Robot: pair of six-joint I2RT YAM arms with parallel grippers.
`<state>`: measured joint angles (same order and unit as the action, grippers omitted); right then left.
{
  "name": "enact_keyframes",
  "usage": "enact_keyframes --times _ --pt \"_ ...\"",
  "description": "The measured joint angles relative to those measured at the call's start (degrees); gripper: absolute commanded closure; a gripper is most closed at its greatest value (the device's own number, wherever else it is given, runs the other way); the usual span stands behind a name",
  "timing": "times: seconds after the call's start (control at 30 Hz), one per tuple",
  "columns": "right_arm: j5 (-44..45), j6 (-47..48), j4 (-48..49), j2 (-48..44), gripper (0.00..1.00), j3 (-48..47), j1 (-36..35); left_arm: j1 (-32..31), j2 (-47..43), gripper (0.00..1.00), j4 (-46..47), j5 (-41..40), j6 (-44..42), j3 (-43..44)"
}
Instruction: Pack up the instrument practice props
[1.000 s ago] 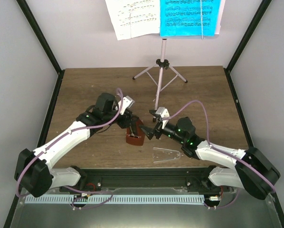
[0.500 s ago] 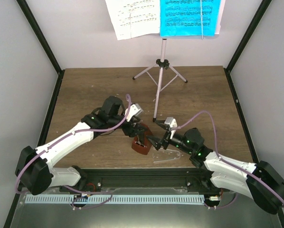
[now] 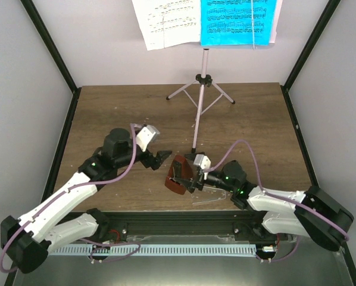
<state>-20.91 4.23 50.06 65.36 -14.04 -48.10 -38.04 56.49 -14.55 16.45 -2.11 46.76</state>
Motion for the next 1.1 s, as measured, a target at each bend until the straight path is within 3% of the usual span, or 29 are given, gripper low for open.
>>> enact_keyframes --times 0.27,0.63,1.1 --pt "7.1 2.5 2.3 7.3 0.02 -3.1 -2.4 3.3 -2.3 0.04 2.4 -11.1 1.7 -0.8" --pt "11.6 2.4 2.5 10.2 0.24 -5.2 -3.5 3.3 -2.0 0.04 2.4 -13.7 2.1 -0.8" --pt "11.8 -1.1 6.9 9.3 0.37 -0.8 -3.5 3.3 -2.0 0.04 2.4 -13.9 2.1 -0.8"
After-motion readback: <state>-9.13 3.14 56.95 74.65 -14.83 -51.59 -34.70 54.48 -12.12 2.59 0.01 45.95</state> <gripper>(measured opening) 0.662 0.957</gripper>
